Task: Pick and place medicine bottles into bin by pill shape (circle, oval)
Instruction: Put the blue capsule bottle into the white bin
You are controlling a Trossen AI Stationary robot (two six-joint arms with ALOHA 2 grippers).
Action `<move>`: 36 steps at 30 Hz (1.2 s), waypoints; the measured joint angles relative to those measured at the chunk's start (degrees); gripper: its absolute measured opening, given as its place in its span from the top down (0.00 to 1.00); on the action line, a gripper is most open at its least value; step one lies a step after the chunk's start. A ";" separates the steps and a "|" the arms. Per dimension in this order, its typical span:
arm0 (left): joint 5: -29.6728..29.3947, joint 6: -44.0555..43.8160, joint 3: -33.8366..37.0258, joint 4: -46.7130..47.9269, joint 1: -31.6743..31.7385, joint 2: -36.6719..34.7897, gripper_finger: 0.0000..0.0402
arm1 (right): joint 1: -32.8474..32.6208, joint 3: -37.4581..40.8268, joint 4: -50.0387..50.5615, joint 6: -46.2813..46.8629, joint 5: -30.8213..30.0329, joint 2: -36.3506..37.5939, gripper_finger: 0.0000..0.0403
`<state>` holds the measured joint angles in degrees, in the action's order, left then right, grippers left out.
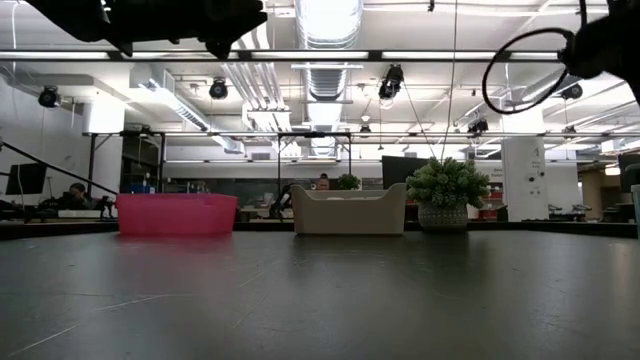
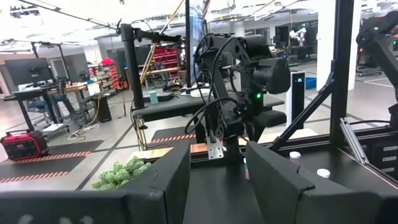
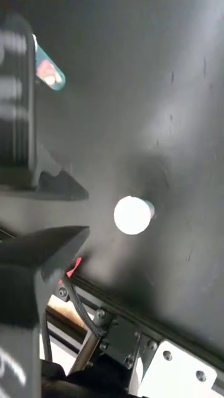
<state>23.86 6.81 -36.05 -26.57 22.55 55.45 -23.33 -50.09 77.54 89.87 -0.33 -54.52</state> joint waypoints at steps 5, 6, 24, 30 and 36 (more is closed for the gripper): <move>-0.02 0.06 0.00 0.00 0.00 0.01 0.65 | 0.00 2.95 -0.29 2.49 0.28 0.00 0.65; -0.02 0.19 0.00 0.01 0.01 0.01 0.65 | 0.00 3.42 -0.37 2.98 0.28 0.00 0.61; -0.07 3.16 0.00 0.11 0.07 0.01 0.65 | 5.82 9.12 -7.20 1.60 -1.39 -0.98 0.36; -0.07 4.01 0.00 0.11 0.07 0.01 0.65 | 7.37 9.27 -7.59 1.70 -1.82 -1.20 0.38; -0.07 4.55 0.00 0.11 0.07 0.01 0.65 | 8.67 9.30 -9.87 1.52 -1.48 -1.33 0.38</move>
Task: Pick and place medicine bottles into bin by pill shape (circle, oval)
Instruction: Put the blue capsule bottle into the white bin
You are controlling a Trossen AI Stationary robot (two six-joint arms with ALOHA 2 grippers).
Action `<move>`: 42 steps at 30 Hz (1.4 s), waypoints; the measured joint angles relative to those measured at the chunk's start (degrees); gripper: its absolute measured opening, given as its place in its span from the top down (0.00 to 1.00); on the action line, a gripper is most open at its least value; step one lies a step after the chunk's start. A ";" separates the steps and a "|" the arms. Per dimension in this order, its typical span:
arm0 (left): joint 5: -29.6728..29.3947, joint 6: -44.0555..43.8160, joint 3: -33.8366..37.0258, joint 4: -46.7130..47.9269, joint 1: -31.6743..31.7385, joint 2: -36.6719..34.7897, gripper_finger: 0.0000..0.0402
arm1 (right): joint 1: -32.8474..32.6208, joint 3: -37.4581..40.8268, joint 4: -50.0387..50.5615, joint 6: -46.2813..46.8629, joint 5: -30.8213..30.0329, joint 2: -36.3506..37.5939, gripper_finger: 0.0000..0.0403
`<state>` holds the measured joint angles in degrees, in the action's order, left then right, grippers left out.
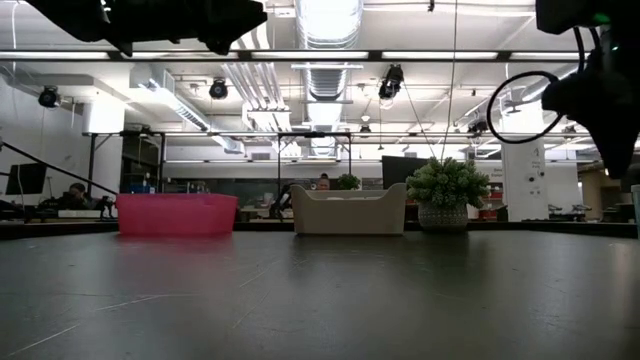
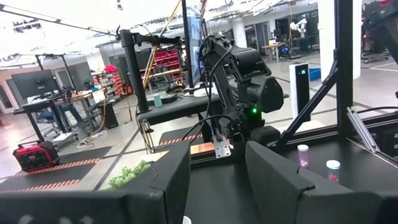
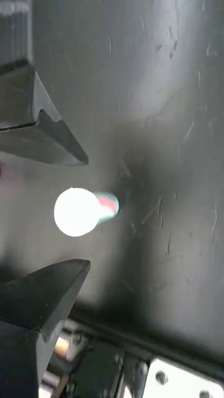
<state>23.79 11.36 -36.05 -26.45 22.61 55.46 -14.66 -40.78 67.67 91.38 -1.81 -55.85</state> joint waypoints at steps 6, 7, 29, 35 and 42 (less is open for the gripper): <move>0.00 1.52 0.00 0.14 0.00 0.00 0.65 | 0.59 0.11 -1.17 -0.37 1.22 -2.51 0.39; 0.00 1.59 0.00 0.15 0.00 0.00 0.65 | 0.71 0.14 -1.18 -0.43 1.45 -3.04 0.39; -0.02 2.71 0.07 2.44 0.04 0.00 0.65 | 0.73 0.58 -6.13 -1.23 4.86 -10.36 0.41; -0.02 2.66 0.07 3.10 0.04 -0.02 0.65 | 0.73 0.58 -6.05 -1.34 4.80 -10.36 0.51; -0.02 2.55 0.07 4.14 0.04 -0.11 0.65 | 0.73 0.58 -6.05 -1.36 4.75 -10.33 0.67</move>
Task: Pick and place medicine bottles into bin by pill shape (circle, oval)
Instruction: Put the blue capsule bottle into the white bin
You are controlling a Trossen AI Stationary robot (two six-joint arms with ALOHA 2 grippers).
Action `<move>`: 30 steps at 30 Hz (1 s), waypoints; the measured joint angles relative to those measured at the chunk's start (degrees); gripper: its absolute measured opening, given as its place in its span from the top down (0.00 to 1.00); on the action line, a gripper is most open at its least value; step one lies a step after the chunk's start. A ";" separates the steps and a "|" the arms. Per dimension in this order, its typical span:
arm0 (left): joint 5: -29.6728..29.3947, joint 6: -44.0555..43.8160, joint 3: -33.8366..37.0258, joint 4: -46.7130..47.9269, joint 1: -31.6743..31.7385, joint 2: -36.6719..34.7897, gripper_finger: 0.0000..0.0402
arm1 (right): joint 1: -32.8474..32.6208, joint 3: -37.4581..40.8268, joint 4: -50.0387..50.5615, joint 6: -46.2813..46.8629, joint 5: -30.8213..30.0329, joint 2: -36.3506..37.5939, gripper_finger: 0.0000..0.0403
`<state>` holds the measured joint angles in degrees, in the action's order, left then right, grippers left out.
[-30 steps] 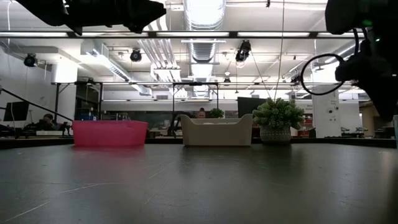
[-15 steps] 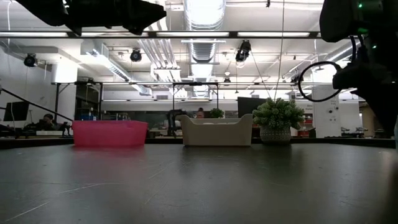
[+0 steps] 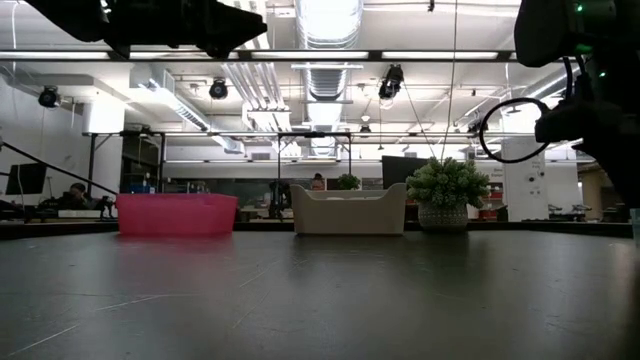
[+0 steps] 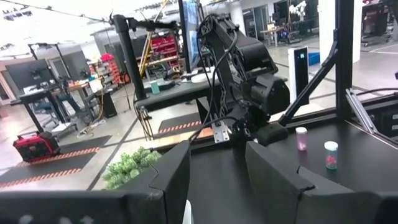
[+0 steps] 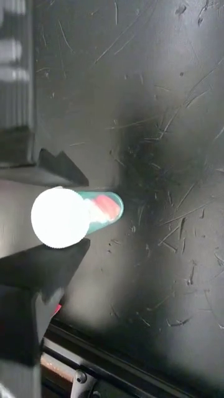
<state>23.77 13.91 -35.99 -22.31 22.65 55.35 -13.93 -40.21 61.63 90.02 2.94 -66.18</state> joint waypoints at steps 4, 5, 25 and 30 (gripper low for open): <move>0.01 -0.01 0.00 2.33 0.00 0.00 0.65 | 0.00 -0.03 0.36 -0.02 -0.05 0.24 0.75; 0.00 -0.03 0.00 2.46 0.00 0.00 0.65 | 0.00 -0.06 0.57 -0.02 -0.07 0.37 0.76; 0.02 0.21 4.62 2.36 0.00 -3.71 0.65 | 10.03 -12.24 1.48 -12.81 -0.35 1.25 0.74; 0.03 1.72 6.42 2.36 0.04 -5.02 0.65 | 16.04 -20.23 1.59 -22.48 -1.62 -2.25 0.74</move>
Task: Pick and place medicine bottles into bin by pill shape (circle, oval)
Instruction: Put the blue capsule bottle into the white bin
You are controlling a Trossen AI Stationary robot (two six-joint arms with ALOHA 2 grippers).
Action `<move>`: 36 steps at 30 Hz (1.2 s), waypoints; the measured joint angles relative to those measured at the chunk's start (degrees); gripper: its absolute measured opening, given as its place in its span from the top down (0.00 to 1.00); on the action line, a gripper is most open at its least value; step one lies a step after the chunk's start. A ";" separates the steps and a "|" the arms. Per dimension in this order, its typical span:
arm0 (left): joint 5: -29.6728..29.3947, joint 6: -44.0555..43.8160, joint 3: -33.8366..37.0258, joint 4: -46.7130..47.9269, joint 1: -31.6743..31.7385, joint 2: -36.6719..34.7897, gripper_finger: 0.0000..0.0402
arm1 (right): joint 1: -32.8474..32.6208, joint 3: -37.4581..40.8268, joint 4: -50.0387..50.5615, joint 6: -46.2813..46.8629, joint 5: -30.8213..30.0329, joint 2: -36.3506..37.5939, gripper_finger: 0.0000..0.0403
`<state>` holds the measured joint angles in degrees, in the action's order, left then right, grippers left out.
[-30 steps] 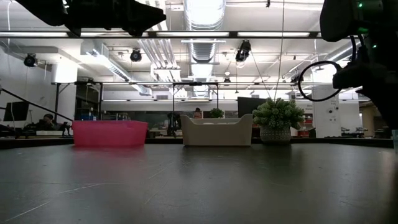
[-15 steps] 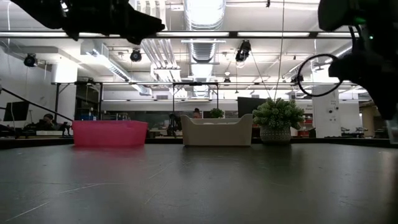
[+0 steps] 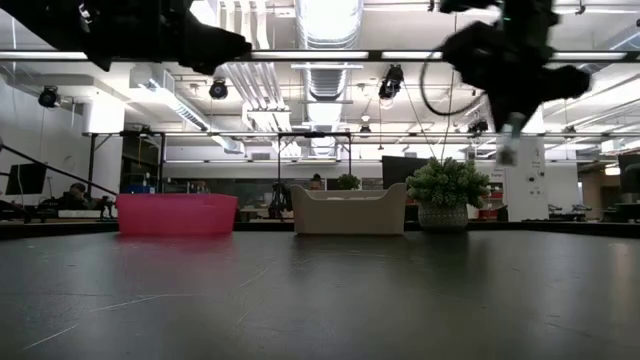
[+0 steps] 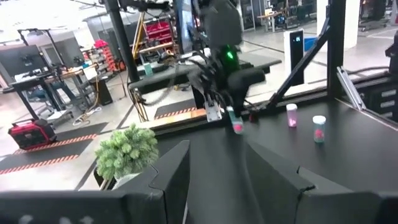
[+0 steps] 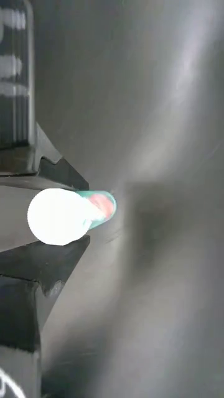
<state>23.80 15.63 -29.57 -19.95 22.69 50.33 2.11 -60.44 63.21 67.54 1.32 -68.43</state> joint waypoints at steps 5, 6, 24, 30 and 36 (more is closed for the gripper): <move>-0.35 0.80 0.74 -0.58 0.23 -1.68 0.65 | 5.92 -10.18 1.05 -12.14 0.17 -7.27 0.74; -0.34 1.21 0.61 -0.56 0.23 -2.15 0.65 | 7.10 -12.61 1.52 -14.63 0.26 -9.13 0.74; -0.47 1.23 1.91 8.56 0.23 -12.89 0.65 | 23.22 -52.35 9.57 -46.88 6.37 -43.41 0.74; -0.47 1.16 1.91 10.46 0.20 -14.45 0.65 | 25.26 -57.90 9.82 -50.59 6.15 -49.98 0.74; -0.47 1.14 1.91 10.74 0.23 -14.28 0.65 | 25.44 -59.26 9.99 -51.77 6.14 -52.55 0.74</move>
<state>23.33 16.78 -27.66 -9.21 22.92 36.06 27.55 -119.70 73.20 15.77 7.46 -120.98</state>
